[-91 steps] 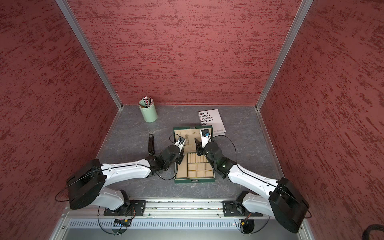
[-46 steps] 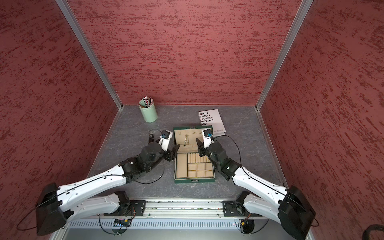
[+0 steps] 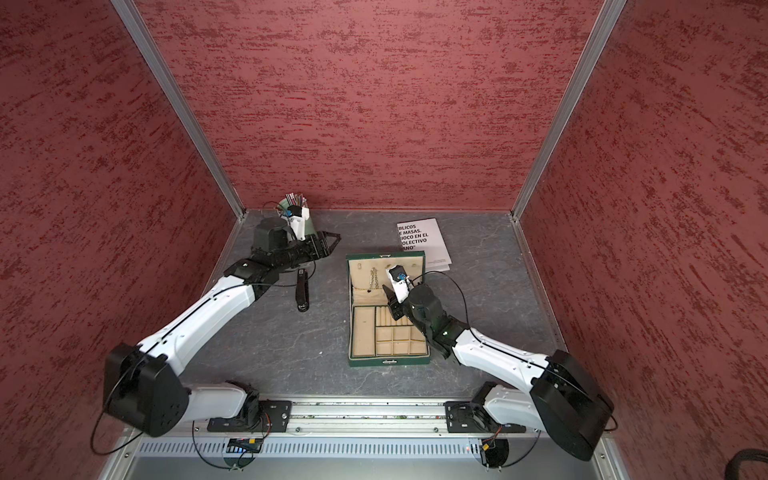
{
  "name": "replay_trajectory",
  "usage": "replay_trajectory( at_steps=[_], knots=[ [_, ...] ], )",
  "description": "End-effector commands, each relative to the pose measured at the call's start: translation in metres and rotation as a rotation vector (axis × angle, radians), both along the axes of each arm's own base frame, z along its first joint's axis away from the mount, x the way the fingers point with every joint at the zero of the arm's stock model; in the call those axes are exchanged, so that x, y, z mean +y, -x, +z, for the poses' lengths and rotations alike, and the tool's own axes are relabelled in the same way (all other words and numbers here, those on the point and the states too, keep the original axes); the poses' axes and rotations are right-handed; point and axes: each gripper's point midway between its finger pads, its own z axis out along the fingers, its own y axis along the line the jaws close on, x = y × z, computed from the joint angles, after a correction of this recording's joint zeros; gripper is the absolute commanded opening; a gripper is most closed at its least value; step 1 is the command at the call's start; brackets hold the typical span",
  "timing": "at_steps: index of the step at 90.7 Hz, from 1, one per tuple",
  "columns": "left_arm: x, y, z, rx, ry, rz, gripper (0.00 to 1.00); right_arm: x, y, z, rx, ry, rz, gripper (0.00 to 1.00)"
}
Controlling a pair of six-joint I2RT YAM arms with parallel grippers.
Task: Put jewelry chain into jewelry box
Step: Close the fastener on the jewelry box.
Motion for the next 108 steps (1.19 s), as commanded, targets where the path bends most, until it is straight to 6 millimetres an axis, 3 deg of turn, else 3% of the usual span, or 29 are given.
replay_trajectory(
  at_steps=[1, 13, 21, 36, 53, 72, 104, 108],
  knots=[
    [-0.021, -0.002, 0.013, 0.09, 0.125, -0.16, 0.71, 0.022, 0.0, 0.022, -0.094, 0.097, 0.123, 0.4],
    [-0.026, -0.026, 0.011, 0.146, 0.169, -0.195, 0.68, 0.028, 0.009, 0.02, -0.124, 0.302, 0.261, 0.41],
    [-0.034, -0.036, 0.007, 0.187, 0.194, -0.222, 0.65, 0.022, 0.005, 0.018, -0.165, 0.45, 0.28, 0.4],
    [-0.05, -0.047, -0.005, 0.257, 0.232, -0.283, 0.56, 0.024, -0.008, 0.008, -0.244, 0.603, 0.318, 0.24],
    [-0.057, -0.052, -0.017, 0.312, 0.241, -0.303, 0.53, 0.028, -0.022, -0.01, -0.278, 0.652, 0.318, 0.15],
    [-0.061, -0.05, -0.028, 0.351, 0.222, -0.314, 0.52, 0.027, -0.039, -0.003, -0.343, 0.645, 0.257, 0.14],
    [-0.069, -0.046, -0.035, 0.378, 0.207, -0.336, 0.5, 0.025, -0.049, 0.01, -0.392, 0.652, 0.224, 0.08],
    [-0.07, -0.045, -0.035, 0.379, 0.205, -0.338, 0.5, 0.027, -0.052, 0.0, -0.378, 0.67, 0.231, 0.07]
  ],
)
